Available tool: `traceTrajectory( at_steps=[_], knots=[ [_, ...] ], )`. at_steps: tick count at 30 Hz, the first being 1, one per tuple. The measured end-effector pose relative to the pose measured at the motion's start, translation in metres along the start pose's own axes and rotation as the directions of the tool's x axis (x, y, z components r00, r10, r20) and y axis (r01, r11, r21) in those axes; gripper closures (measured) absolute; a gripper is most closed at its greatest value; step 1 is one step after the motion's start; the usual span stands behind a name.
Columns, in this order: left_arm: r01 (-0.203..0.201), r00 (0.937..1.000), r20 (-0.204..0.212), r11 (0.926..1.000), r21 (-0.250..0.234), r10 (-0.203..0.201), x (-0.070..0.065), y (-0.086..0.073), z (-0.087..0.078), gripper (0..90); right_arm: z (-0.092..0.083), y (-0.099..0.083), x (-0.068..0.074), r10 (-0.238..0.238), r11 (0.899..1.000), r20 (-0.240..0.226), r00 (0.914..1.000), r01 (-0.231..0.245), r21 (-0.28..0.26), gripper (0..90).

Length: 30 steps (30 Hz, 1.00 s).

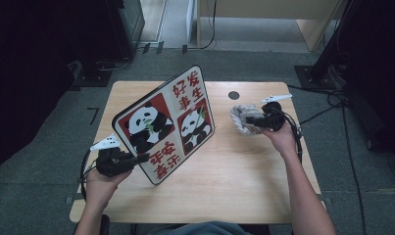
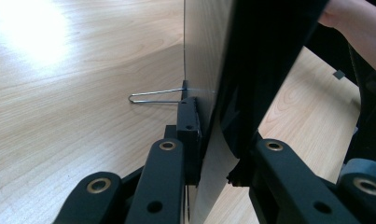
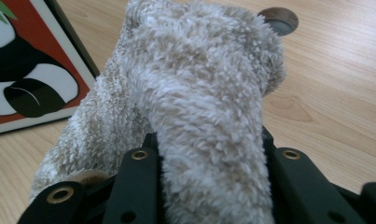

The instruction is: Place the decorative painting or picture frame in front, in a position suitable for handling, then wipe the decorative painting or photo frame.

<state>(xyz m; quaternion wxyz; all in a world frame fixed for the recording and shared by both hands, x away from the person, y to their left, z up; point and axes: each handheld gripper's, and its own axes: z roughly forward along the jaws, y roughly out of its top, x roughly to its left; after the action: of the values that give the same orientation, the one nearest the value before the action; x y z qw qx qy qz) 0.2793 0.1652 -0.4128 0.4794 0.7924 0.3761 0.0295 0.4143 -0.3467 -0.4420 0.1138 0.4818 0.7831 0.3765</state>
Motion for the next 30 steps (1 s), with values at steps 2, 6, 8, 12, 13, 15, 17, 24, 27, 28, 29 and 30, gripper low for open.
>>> traceTrajectory(
  at_steps=[2,6,8,12,13,15,17,24,27,28,29,30],
  knots=[
    [-0.01,0.9999,-0.006,0.9999,0.002,0.01,-0.001,0.0,-0.001,79.2,-0.001,0.001,0.004,0.0,1.0,-0.008,1.0,0.0,-0.001,65.9],
    [-0.008,0.9999,-0.009,1.0,0.0,0.008,-0.002,-0.001,0.0,78.7,-0.004,0.004,0.009,-0.014,1.0,-0.018,0.9997,0.014,-0.009,65.9],
    [-0.002,1.0,-0.006,0.9999,-0.011,0.002,-0.001,-0.001,0.001,78.2,-0.006,0.006,0.012,-0.018,1.0,-0.026,0.9995,0.018,-0.009,65.9],
    [-0.004,1.0,-0.007,0.9998,-0.02,0.004,0.0,0.0,0.005,77.2,-0.011,0.01,0.018,-0.03,0.999,-0.036,0.9989,0.029,-0.018,65.9],
    [-0.006,1.0,-0.008,0.9998,-0.019,0.006,0.0,0.001,0.006,76.9,-0.013,0.011,0.02,-0.033,0.999,-0.04,0.9986,0.033,-0.021,65.9],
    [-0.008,1.0,-0.006,0.9997,-0.021,0.008,0.0,0.001,0.007,76.9,-0.015,0.012,0.024,-0.042,0.999,-0.045,0.9981,0.041,-0.02,65.9],
    [-0.002,1.0,-0.002,0.9995,-0.03,0.002,0.001,0.002,0.007,77.5,-0.016,0.014,0.028,-0.053,0.998,-0.055,0.9971,0.052,-0.023,65.9],
    [-0.011,0.9999,-0.009,0.9995,-0.028,0.011,-0.001,0.002,0.006,79.8,-0.022,0.027,0.042,-0.084,0.996,-0.087,0.9926,0.082,-0.03,65.9],
    [-0.007,0.9999,-0.01,0.9995,-0.029,0.007,-0.001,0.002,0.005,79.9,-0.026,0.034,0.046,-0.1,0.994,-0.098,0.9901,0.096,-0.043,65.8],
    [-0.009,0.9999,-0.012,0.9996,-0.028,0.008,-0.001,0.002,0.005,80.0,-0.028,0.037,0.049,-0.102,0.994,-0.106,0.9892,0.098,-0.047,65.8],
    [-0.006,0.9999,-0.01,0.9996,-0.029,0.005,-0.002,0.002,0.005,80.0,-0.029,0.039,0.05,-0.109,0.993,-0.107,0.9883,0.103,-0.053,65.8],
    [-0.005,0.9999,-0.01,0.9996,-0.028,0.005,-0.001,0.002,0.005,80.0,-0.03,0.042,0.052,-0.112,0.993,-0.114,0.9872,0.106,-0.057,65.7]
  ],
)
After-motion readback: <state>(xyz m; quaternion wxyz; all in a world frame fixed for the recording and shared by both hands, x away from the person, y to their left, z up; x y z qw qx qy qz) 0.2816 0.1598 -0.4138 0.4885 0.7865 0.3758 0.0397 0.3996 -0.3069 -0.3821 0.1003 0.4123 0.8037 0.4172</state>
